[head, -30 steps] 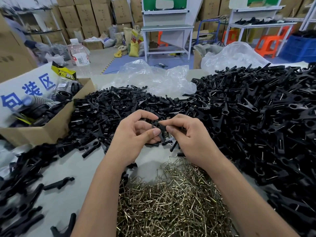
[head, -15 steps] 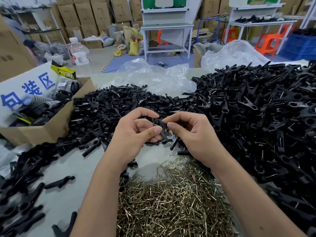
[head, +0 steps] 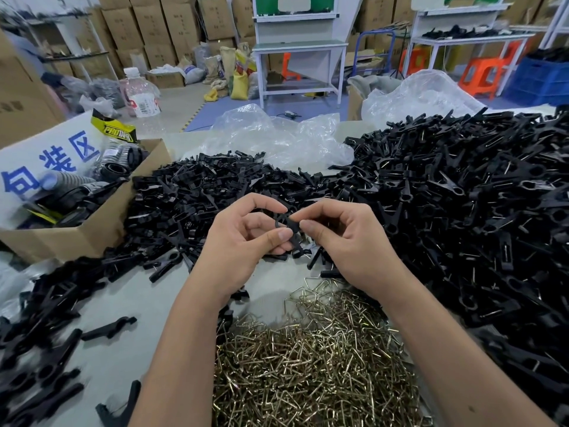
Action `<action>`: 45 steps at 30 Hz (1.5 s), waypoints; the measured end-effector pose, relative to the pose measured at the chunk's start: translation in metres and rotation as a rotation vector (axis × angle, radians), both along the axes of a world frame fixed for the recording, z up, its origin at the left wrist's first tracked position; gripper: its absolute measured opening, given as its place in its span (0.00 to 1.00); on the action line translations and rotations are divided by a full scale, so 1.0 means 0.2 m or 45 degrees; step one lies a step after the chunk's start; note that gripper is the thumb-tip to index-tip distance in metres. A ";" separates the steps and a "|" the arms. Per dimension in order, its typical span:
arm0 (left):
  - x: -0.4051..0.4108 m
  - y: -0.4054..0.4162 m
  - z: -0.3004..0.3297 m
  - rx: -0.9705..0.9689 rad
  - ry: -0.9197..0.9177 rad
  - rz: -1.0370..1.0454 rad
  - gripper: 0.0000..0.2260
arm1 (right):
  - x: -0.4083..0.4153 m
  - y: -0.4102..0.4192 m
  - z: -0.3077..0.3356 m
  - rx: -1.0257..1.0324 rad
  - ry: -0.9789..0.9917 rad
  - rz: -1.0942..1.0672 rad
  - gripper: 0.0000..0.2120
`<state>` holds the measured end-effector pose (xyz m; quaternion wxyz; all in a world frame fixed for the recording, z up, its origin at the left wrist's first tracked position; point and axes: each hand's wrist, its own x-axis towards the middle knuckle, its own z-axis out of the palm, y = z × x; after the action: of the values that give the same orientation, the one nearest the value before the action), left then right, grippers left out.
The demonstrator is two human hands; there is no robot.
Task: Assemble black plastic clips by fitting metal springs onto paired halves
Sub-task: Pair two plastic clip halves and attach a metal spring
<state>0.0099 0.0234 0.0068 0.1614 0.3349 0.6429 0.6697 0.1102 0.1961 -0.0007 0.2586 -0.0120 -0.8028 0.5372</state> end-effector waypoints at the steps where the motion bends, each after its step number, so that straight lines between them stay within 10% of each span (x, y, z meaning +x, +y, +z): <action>1: 0.00 0.00 0.00 0.003 0.003 0.000 0.13 | 0.00 0.00 0.00 -0.006 0.000 0.012 0.06; 12: -0.01 -0.02 0.01 0.014 0.027 0.047 0.10 | -0.02 0.02 0.00 -0.253 -0.050 -0.005 0.07; 24: -0.10 -0.09 -0.04 -0.027 0.191 0.482 0.11 | 0.00 -0.10 0.00 0.915 -0.746 0.258 0.07; 29: -0.08 -0.08 -0.03 0.002 0.175 0.420 0.14 | 0.02 -0.07 0.00 0.606 -0.593 0.120 0.11; 37: -0.04 -0.08 -0.01 0.118 0.108 0.215 0.13 | 0.00 -0.04 0.01 -0.803 -0.122 -0.098 0.08; 45: 0.00 -0.05 0.02 0.022 0.064 0.182 0.13 | 0.00 -0.11 0.05 -0.785 -0.104 -0.193 0.05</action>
<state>0.0101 0.0129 0.0108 0.0939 0.3063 0.6632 0.6764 0.1096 0.1749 0.0084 0.2497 -0.1711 -0.6087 0.7334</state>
